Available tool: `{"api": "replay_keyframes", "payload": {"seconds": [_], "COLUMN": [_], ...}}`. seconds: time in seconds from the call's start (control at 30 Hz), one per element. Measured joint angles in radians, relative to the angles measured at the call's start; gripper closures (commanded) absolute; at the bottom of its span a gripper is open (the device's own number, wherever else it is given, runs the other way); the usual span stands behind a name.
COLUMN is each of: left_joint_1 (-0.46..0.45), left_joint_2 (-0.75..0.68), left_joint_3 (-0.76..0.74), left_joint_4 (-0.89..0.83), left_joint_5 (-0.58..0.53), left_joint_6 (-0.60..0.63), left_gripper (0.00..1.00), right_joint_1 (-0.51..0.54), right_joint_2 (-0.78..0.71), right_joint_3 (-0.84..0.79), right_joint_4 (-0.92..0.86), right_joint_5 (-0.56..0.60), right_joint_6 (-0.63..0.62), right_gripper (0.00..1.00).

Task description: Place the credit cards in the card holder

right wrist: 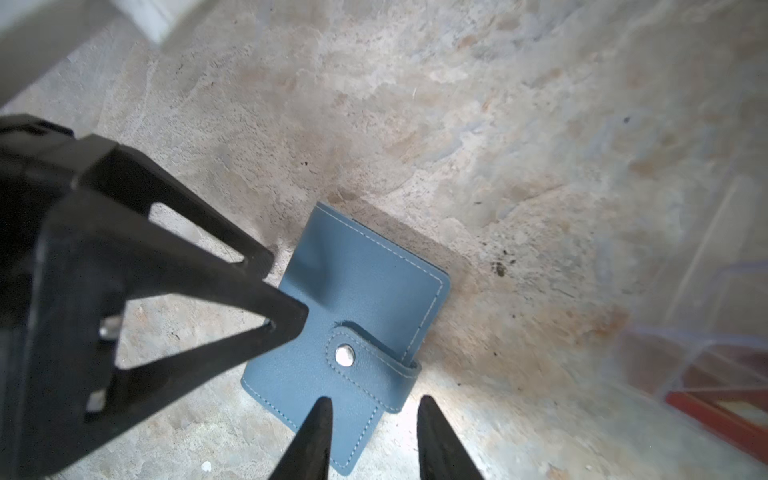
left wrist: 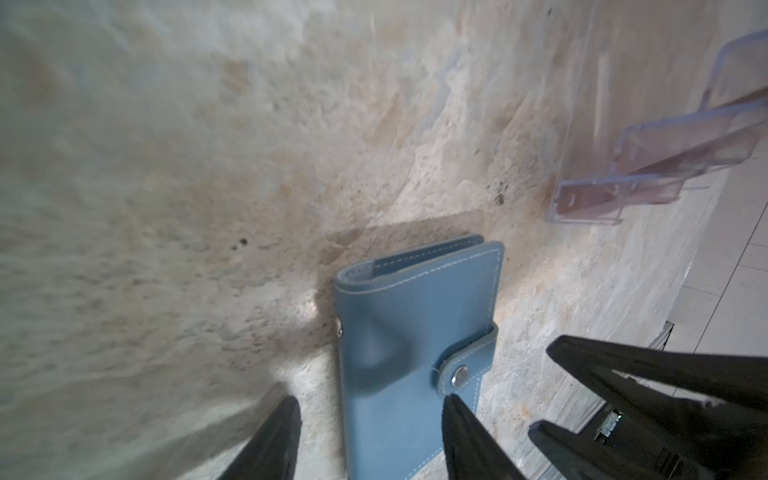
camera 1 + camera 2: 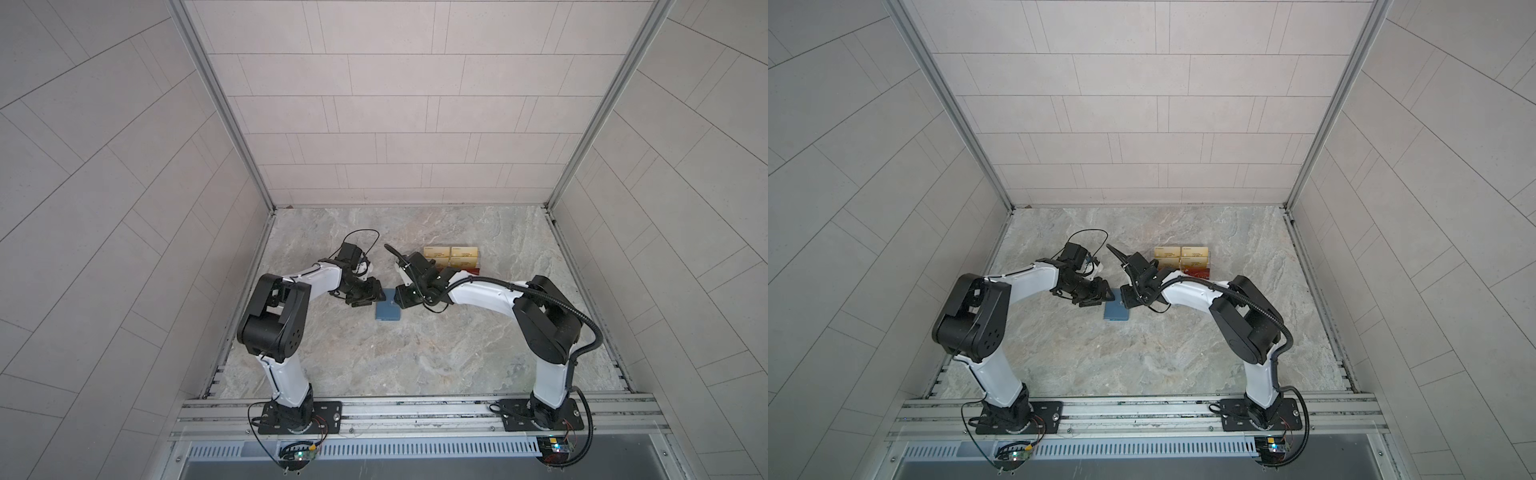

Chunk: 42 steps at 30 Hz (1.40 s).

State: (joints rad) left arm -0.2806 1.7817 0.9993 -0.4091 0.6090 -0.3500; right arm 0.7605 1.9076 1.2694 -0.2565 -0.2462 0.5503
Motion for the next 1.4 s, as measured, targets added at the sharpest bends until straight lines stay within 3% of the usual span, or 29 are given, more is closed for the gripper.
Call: {"api": "replay_keyframes", "payload": {"seconds": [0.53, 1.13, 1.2, 1.4], "left_joint_1": [0.003, 0.023, 0.023, 0.025], "left_joint_2": [-0.02, -0.026, -0.026, -0.032], "left_joint_3": [-0.098, -0.19, -0.19, -0.19], "left_joint_4": [0.179, 0.396, 0.413, 0.408], "left_joint_5": [0.1, 0.204, 0.217, 0.231], "left_joint_6": [-0.081, -0.242, -0.255, -0.243], "left_gripper": [0.48, 0.71, 0.79, 0.84], "right_joint_1": [-0.002, -0.011, -0.015, -0.018], "right_joint_2": [0.071, 0.072, 0.072, 0.072], "right_joint_3": [-0.018, -0.021, -0.021, -0.008], "right_joint_4": [0.065, 0.076, 0.077, 0.053], "right_joint_5": [-0.016, -0.034, -0.037, -0.035], "right_joint_6": [0.02, 0.031, 0.03, 0.013], "right_gripper": [0.71, 0.73, 0.72, 0.71]}}
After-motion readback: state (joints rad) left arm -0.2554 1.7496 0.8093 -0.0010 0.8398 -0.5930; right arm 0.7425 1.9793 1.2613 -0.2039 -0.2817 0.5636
